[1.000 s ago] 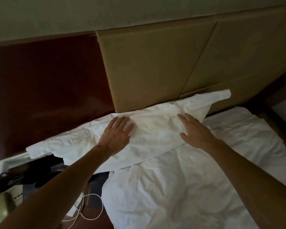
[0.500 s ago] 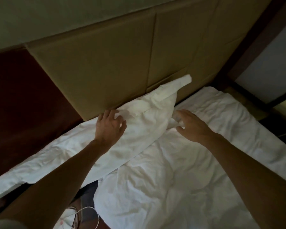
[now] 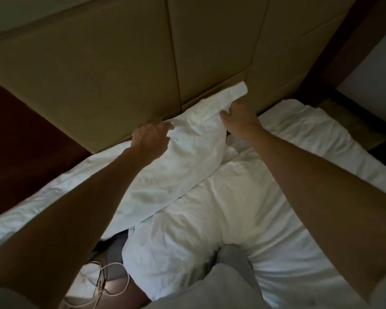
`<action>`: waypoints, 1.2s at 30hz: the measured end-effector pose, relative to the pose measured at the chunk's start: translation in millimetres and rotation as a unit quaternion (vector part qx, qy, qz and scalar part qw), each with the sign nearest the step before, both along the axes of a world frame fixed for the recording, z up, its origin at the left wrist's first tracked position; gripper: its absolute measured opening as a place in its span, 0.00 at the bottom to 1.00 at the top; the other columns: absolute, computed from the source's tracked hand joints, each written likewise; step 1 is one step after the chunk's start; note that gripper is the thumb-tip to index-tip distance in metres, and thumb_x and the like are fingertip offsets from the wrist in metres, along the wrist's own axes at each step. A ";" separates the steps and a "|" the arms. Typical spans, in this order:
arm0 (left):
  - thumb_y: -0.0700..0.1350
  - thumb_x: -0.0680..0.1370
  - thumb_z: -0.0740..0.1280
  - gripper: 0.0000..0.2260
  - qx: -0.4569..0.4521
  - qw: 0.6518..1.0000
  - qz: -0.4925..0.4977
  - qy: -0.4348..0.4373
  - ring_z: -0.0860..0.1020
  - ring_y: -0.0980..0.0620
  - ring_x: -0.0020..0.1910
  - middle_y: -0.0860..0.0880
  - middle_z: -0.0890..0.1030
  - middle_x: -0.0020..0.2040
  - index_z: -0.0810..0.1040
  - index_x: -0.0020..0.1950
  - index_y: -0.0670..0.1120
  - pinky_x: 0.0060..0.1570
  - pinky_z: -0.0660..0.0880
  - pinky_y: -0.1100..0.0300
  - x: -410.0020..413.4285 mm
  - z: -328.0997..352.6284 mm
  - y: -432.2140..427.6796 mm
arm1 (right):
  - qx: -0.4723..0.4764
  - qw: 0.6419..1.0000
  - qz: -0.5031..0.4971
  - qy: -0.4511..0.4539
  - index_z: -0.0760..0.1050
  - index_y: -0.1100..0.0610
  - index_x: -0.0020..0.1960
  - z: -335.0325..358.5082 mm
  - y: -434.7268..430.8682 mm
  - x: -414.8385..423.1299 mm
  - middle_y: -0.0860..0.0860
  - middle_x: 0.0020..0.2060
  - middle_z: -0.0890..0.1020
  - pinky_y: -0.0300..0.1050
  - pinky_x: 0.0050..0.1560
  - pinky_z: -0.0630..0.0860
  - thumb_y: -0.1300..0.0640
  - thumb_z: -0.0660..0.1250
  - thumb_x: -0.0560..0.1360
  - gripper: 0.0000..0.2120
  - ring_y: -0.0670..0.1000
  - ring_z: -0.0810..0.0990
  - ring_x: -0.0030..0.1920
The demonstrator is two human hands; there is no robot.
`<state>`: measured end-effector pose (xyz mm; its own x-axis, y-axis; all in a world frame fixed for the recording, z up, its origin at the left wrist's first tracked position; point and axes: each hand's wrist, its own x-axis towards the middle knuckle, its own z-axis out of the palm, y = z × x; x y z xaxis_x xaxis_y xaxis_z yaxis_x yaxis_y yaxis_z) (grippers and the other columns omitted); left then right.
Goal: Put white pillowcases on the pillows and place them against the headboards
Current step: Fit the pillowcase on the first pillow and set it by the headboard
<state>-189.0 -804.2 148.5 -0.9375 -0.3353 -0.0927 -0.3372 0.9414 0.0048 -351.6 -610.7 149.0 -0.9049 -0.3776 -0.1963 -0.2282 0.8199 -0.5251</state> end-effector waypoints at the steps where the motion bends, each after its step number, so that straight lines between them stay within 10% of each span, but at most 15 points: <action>1: 0.53 0.79 0.66 0.20 -0.003 1.000 0.003 -0.003 0.79 0.42 0.57 0.45 0.76 0.64 0.71 0.71 0.53 0.52 0.76 0.47 -11.5 -3.5 3.0 | -0.024 0.999 0.002 -0.024 0.65 0.57 0.72 -4.2 -1.8 -6.1 0.57 0.63 0.76 0.50 0.54 0.75 0.44 0.58 0.80 0.25 0.59 0.77 0.60; 6: 0.55 0.76 0.70 0.32 -0.022 1.000 0.011 -0.019 0.78 0.40 0.57 0.43 0.75 0.63 0.61 0.76 0.51 0.51 0.75 0.46 -63.3 -23.5 17.8 | -0.042 0.992 0.109 -0.051 0.50 0.45 0.80 -35.8 -5.0 -31.1 0.56 0.71 0.72 0.58 0.65 0.72 0.44 0.57 0.81 0.30 0.60 0.72 0.68; 16: 0.42 0.73 0.69 0.08 -0.088 0.995 0.034 0.033 0.80 0.38 0.38 0.45 0.78 0.46 0.75 0.51 0.47 0.34 0.75 0.50 -89.8 -24.0 -0.6 | -0.148 0.952 0.169 -0.209 0.44 0.40 0.80 -42.8 -17.3 -57.0 0.49 0.78 0.59 0.46 0.69 0.63 0.39 0.61 0.79 0.37 0.53 0.63 0.75; 32: 0.63 0.73 0.69 0.33 -0.047 0.994 -0.019 -0.095 0.76 0.42 0.61 0.46 0.72 0.68 0.63 0.73 0.52 0.55 0.75 0.45 -17.7 15.3 11.3 | -0.005 0.967 0.211 -0.140 0.49 0.48 0.81 22.3 13.3 19.2 0.50 0.79 0.55 0.50 0.74 0.61 0.44 0.62 0.80 0.35 0.55 0.58 0.77; 36: 0.64 0.74 0.67 0.34 -0.036 0.995 -0.032 -0.087 0.76 0.43 0.61 0.44 0.75 0.65 0.61 0.74 0.52 0.56 0.74 0.46 15.1 21.8 39.5 | 0.022 0.974 0.181 -0.135 0.60 0.49 0.77 32.7 52.8 44.9 0.51 0.73 0.67 0.49 0.68 0.69 0.44 0.64 0.78 0.30 0.54 0.69 0.70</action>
